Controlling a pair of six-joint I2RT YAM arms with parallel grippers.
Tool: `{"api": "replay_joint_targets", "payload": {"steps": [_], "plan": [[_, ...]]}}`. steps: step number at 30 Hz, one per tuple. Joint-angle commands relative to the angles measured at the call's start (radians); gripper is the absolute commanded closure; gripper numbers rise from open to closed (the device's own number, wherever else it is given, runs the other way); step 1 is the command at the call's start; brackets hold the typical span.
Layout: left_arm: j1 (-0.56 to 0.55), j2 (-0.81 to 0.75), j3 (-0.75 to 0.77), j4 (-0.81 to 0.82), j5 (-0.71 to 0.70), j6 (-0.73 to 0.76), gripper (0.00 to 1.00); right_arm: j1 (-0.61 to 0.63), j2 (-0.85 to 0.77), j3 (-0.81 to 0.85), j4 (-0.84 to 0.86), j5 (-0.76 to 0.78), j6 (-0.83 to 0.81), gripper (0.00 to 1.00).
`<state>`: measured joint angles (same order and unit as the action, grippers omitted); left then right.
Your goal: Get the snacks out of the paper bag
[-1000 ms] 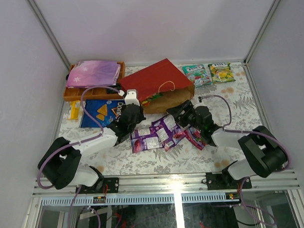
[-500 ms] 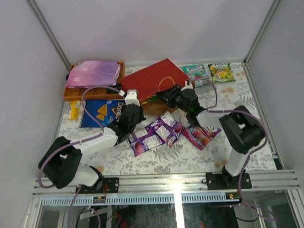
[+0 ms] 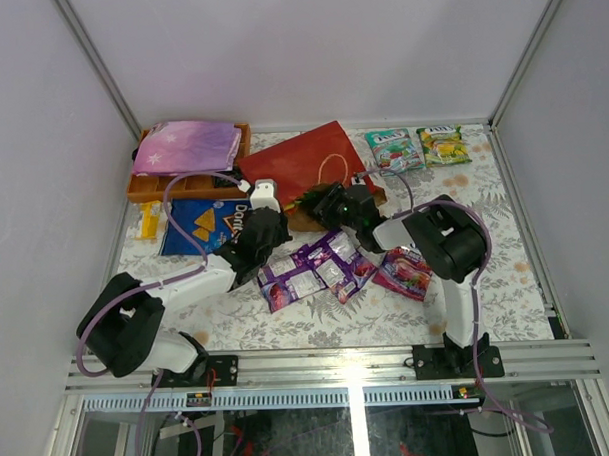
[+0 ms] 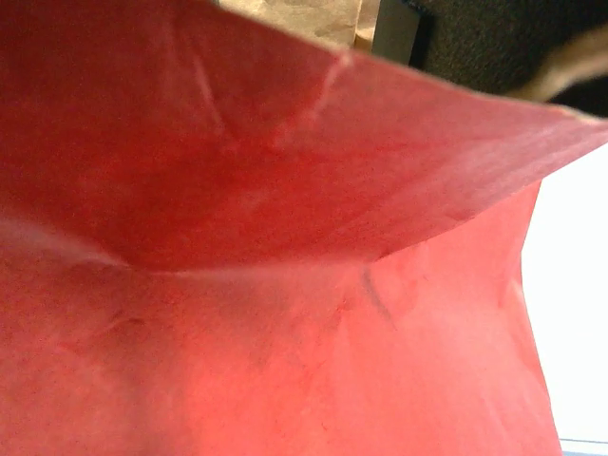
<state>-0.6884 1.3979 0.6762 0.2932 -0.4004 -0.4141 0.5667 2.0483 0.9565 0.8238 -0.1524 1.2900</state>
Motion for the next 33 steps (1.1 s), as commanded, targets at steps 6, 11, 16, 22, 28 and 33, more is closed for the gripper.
{"api": "replay_joint_targets", "payload": {"steps": [6, 11, 16, 22, 28, 33], "plan": [[0.003, 0.016, 0.025, 0.047, 0.009, -0.014, 1.00, 0.027, 0.048, -0.039, 0.207, 0.056, 0.098, 0.40], [0.007, -0.004, 0.020, 0.040, -0.014, 0.000, 1.00, 0.050, 0.084, -0.173, 0.451, 0.201, 0.229, 0.39], [0.007, -0.004, 0.027, 0.024, -0.009, 0.001, 1.00, 0.065, 0.043, -0.342, 0.642, 0.354, 0.272, 0.39], [0.007, 0.004, 0.026, 0.029, -0.007, -0.008, 1.00, 0.071, 0.017, -0.505, 0.880, 0.482, 0.364, 0.39], [0.007, 0.002, 0.026, 0.025, -0.002, -0.013, 1.00, 0.075, 0.045, -0.460, 0.880, 0.464, 0.409, 0.39], [0.007, -0.012, 0.023, 0.016, -0.009, -0.003, 1.00, 0.075, 0.063, -0.343, 0.752, 0.429, 0.434, 0.41]]}}
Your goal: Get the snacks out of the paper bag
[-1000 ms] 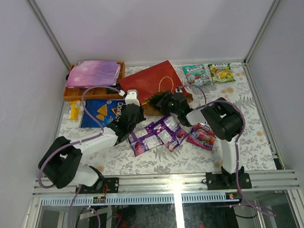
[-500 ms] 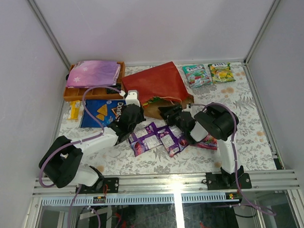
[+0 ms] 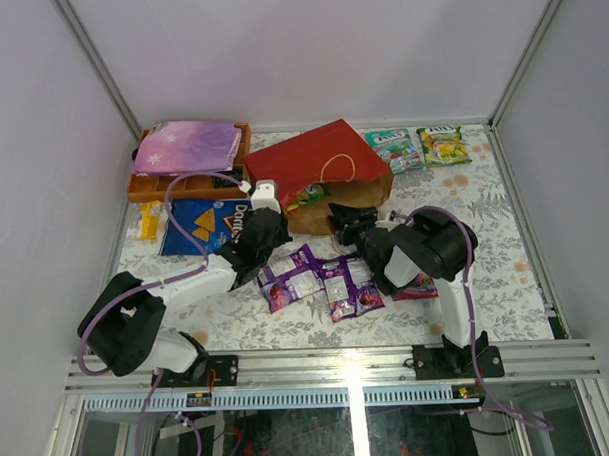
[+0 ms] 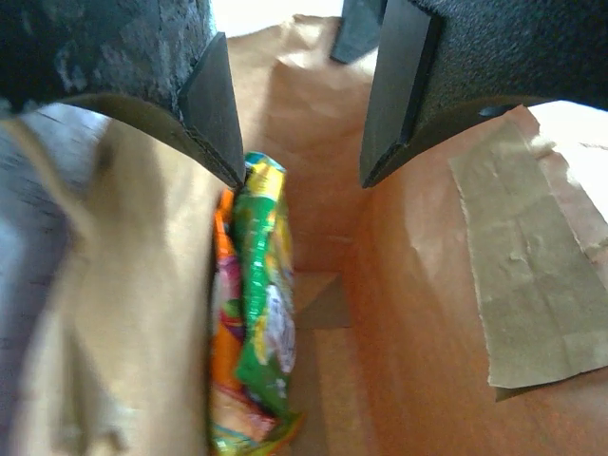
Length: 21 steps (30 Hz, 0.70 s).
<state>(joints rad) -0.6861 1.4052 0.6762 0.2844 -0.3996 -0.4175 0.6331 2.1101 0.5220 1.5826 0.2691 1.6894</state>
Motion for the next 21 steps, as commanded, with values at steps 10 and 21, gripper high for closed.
{"api": "replay_joint_targets", "payload": {"steps": [10, 21], "plan": [[0.006, -0.042, 0.011, 0.015, -0.019, 0.010, 1.00, 0.007, 0.035, 0.275, -0.328, -0.034, -0.002, 0.41], [0.008, -0.071, -0.011, 0.015, -0.001, 0.007, 1.00, -0.014, 0.036, 0.358, -0.599, -0.090, -0.060, 0.40]]}}
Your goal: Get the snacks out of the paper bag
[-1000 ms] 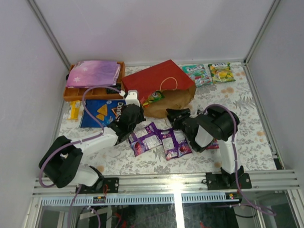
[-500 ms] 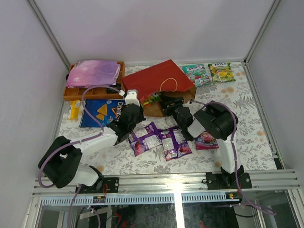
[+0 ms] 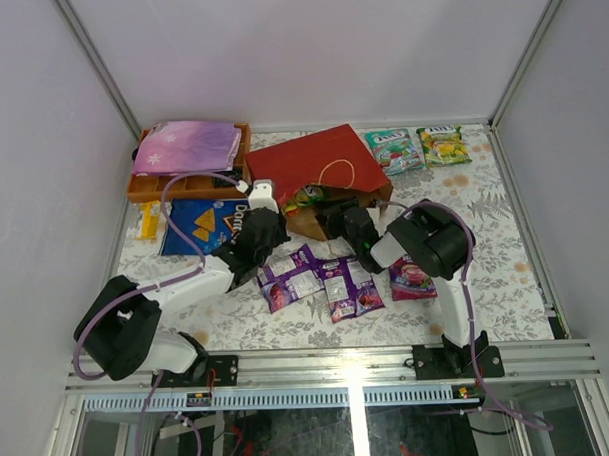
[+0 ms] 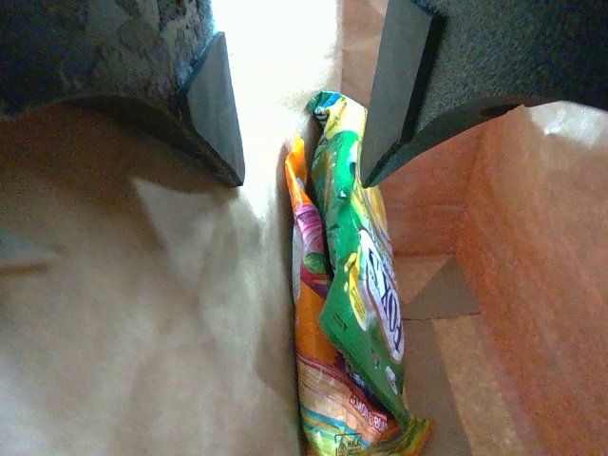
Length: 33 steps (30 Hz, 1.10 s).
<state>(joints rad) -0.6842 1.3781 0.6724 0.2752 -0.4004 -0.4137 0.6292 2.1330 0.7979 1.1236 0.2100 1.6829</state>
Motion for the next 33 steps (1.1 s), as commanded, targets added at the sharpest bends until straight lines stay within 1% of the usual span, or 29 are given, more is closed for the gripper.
{"api": "replay_joint_targets", "payload": {"steps": [1, 4, 8, 12, 13, 14, 15, 18, 19, 20, 23, 28, 33], "plan": [[0.006, -0.045, -0.008, 0.024, 0.006, 0.000, 1.00, -0.011, 0.019, 0.107, -0.165, -0.032, -0.063, 0.39], [0.006, -0.045, -0.011, 0.028, 0.026, -0.004, 1.00, -0.012, 0.049, 0.174, -0.204, -0.024, -0.085, 0.39], [0.006, -0.038, -0.024, 0.037, 0.041, -0.007, 1.00, -0.011, 0.087, 0.238, -0.214, -0.011, -0.094, 0.38], [0.006, -0.033, -0.030, 0.041, 0.039, -0.003, 1.00, -0.011, 0.104, 0.279, -0.213, -0.012, -0.115, 0.46], [0.006, -0.033, -0.030, 0.042, 0.038, 0.000, 1.00, -0.011, 0.099, 0.275, -0.209, -0.010, -0.124, 0.49], [0.006, -0.032, -0.029, 0.042, 0.038, 0.002, 1.00, -0.011, 0.091, 0.267, -0.207, -0.007, -0.133, 0.54], [0.006, -0.031, -0.027, 0.042, 0.038, 0.002, 1.00, -0.011, 0.078, 0.247, -0.198, -0.004, -0.139, 0.62], [0.006, -0.027, -0.025, 0.047, 0.037, 0.004, 1.00, -0.012, 0.040, 0.190, -0.153, 0.000, -0.163, 0.90], [0.006, -0.024, -0.025, 0.049, 0.037, 0.004, 1.00, -0.012, 0.024, 0.180, -0.153, -0.009, -0.175, 0.97], [0.006, -0.023, -0.025, 0.048, 0.037, 0.004, 1.00, -0.013, 0.008, 0.169, -0.159, -0.021, -0.189, 0.99], [0.006, -0.020, -0.028, 0.046, 0.032, 0.004, 1.00, -0.014, -0.051, 0.131, -0.194, -0.053, -0.234, 1.00], [0.008, -0.021, -0.036, 0.040, 0.015, 0.004, 1.00, -0.018, -0.202, 0.029, -0.259, -0.115, -0.321, 1.00], [0.012, -0.011, -0.028, 0.030, 0.011, -0.006, 1.00, -0.046, -0.393, -0.030, -0.400, -0.203, -0.437, 1.00]]}}
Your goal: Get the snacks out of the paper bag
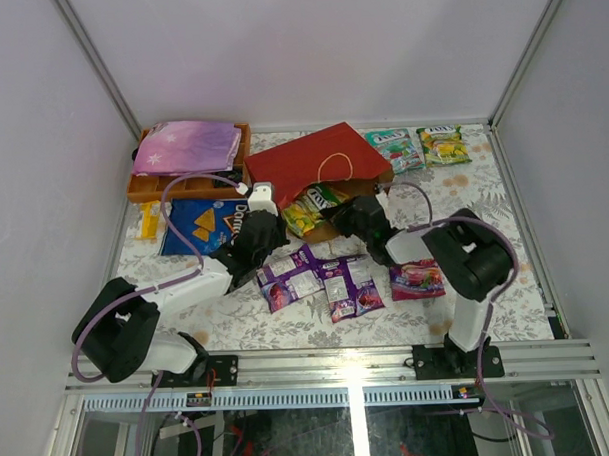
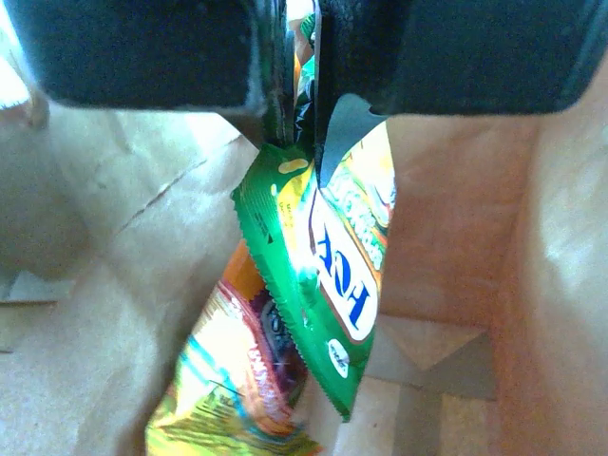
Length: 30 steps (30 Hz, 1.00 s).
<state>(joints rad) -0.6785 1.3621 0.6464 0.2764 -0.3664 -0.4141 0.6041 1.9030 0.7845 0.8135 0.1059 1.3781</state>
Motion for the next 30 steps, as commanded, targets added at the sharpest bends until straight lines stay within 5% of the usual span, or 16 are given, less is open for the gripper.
{"api": "replay_joint_targets", "payload": {"steps": [1, 4, 8, 19, 25, 28, 30], "plan": [[0.006, 0.008, -0.002, 0.029, -0.023, -0.007, 1.00, -0.030, -0.192, -0.014, -0.134, -0.121, -0.156, 1.00], [0.008, 0.019, 0.007, 0.025, -0.022, -0.013, 1.00, -0.067, -0.247, 0.000, -0.240, -0.212, -0.215, 0.98], [0.008, 0.027, 0.013, 0.020, -0.019, -0.019, 1.00, -0.106, -0.286, 0.013, -0.344, -0.323, -0.280, 0.78], [0.007, 0.042, 0.023, 0.006, -0.014, -0.021, 1.00, -0.133, -0.359, -0.011, -0.451, -0.354, -0.384, 0.93], [0.008, 0.054, 0.028, 0.005, -0.003, -0.027, 1.00, -0.141, -0.360, 0.008, -0.531, -0.367, -0.442, 0.61], [0.008, 0.055, 0.023, 0.004, -0.002, -0.027, 1.00, -0.142, -0.354, 0.004, -0.537, -0.380, -0.452, 0.63], [0.008, 0.055, 0.023, 0.001, -0.005, -0.024, 1.00, -0.144, -0.365, 0.001, -0.544, -0.379, -0.458, 0.77]]}}
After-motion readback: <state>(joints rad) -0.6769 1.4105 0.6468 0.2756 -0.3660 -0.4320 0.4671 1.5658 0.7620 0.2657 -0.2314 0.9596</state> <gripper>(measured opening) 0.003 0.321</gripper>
